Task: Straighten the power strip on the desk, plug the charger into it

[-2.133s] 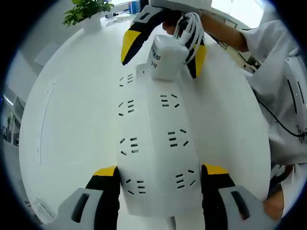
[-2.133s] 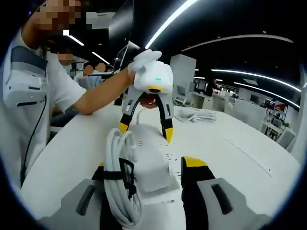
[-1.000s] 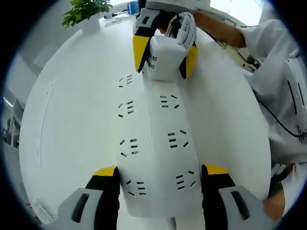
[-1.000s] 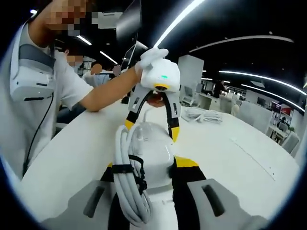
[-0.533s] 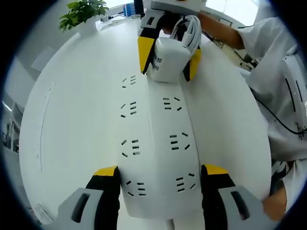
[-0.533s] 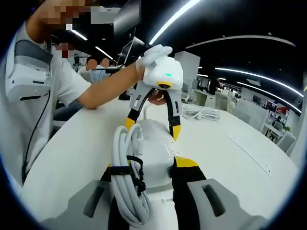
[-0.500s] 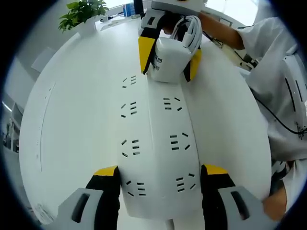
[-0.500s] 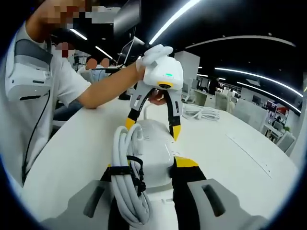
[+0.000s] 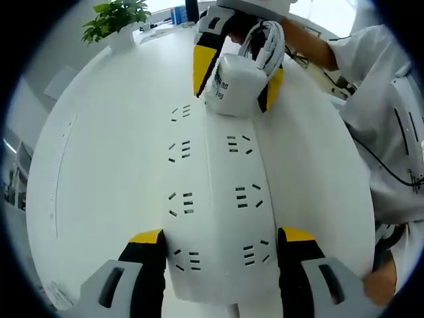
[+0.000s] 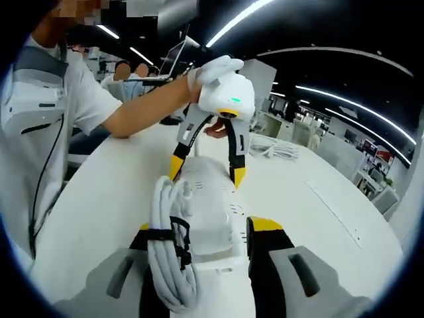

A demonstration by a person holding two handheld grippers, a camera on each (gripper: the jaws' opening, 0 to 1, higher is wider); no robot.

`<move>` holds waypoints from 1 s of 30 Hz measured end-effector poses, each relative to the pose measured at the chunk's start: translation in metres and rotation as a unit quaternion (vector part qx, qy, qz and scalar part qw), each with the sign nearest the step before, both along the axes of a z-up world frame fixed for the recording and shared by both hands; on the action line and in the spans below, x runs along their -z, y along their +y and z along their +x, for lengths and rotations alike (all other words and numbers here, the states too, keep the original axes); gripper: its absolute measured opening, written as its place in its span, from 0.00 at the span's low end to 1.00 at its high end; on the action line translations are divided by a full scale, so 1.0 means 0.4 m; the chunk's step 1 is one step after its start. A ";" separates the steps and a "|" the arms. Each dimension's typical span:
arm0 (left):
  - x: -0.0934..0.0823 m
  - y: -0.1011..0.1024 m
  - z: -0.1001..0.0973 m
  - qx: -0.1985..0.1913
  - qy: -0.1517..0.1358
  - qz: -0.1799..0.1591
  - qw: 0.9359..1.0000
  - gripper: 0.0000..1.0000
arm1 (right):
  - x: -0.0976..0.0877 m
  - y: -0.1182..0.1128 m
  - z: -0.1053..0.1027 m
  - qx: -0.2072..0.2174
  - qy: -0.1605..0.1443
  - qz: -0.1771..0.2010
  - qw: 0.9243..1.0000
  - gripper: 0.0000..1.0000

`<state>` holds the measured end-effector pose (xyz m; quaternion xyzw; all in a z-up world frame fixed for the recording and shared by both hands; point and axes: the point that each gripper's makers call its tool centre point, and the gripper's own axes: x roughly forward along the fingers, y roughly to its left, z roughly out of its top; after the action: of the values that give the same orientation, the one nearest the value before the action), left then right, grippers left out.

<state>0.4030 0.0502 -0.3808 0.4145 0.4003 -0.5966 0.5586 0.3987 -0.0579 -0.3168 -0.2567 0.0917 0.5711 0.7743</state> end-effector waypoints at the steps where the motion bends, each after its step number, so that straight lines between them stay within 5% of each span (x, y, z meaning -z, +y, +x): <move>1: 0.000 0.000 0.000 0.000 0.000 0.000 1.000 0.69 | -0.002 -0.007 0.000 0.006 -0.005 -0.003 1.000 0.49; 7: 0.000 0.000 -0.001 -0.001 0.000 -0.001 1.000 0.69 | -0.023 -0.026 -0.018 0.026 0.005 0.006 1.000 0.57; 13: -0.001 0.000 -0.003 -0.002 0.000 -0.002 1.000 0.69 | -0.030 -0.051 -0.047 0.079 0.057 -0.002 0.995 0.84; 23: -0.002 0.001 -0.006 -0.003 0.000 -0.001 1.000 0.69 | -0.017 -0.102 -0.079 0.127 0.061 -0.028 0.990 0.97; 30: -0.002 0.001 -0.007 -0.007 0.001 -0.011 1.000 0.70 | -0.034 -0.120 -0.093 0.167 0.070 0.020 0.983 0.97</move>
<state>0.4002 0.0505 -0.3798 0.4050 0.3970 -0.5977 0.5666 0.3615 -0.1058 -0.3032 -0.1818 0.1764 0.4519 0.8554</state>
